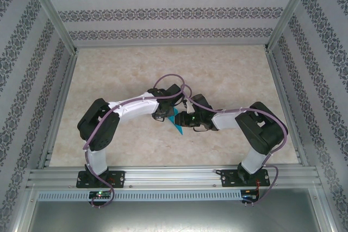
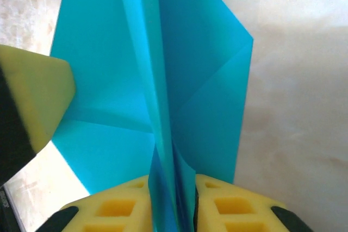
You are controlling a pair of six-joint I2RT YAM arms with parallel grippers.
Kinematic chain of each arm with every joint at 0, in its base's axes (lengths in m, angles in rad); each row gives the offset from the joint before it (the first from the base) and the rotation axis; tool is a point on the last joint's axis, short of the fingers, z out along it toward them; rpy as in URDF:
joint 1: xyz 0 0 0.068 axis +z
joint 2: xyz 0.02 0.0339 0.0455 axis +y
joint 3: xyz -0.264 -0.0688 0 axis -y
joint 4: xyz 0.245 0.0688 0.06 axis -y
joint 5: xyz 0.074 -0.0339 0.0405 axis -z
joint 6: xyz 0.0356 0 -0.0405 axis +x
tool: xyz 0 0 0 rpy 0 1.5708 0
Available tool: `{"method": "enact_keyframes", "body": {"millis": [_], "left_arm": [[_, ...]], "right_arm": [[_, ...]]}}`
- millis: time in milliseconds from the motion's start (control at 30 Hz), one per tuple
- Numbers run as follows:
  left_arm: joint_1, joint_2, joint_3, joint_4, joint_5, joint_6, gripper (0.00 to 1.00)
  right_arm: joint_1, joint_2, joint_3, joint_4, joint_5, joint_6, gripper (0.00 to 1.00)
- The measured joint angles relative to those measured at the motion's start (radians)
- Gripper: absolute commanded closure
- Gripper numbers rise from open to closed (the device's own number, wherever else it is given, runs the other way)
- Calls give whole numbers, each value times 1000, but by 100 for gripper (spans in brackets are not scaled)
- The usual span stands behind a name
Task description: Fold a paper plane with a square sheet of paper (pick it up from the middle)
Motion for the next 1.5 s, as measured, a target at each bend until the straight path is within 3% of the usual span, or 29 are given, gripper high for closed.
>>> {"method": "enact_keyframes", "body": {"millis": [200, 367, 567, 833, 1100, 1167, 1500], "left_arm": [[0, -96, -80, 87, 21, 3, 66], [0, -233, -161, 159, 6, 3, 62], [0, -413, -269, 207, -94, -9, 59], [48, -541, -392, 206, -190, -63, 58], [89, -624, -460, 202, -219, -96, 58], [101, -633, -471, 202, -219, -100, 57], [119, -625, -487, 206, -192, -104, 57]], "right_arm": [[45, -6, 63, -117, 75, -51, 100], [96, -69, 129, -265, 193, -91, 100], [145, -137, 264, -470, 442, -121, 100], [160, 27, 476, -682, 661, -79, 100], [187, 175, 548, -758, 703, -1, 100], [187, 196, 548, -760, 703, 19, 96], [187, 202, 537, -737, 698, 90, 92]]}}
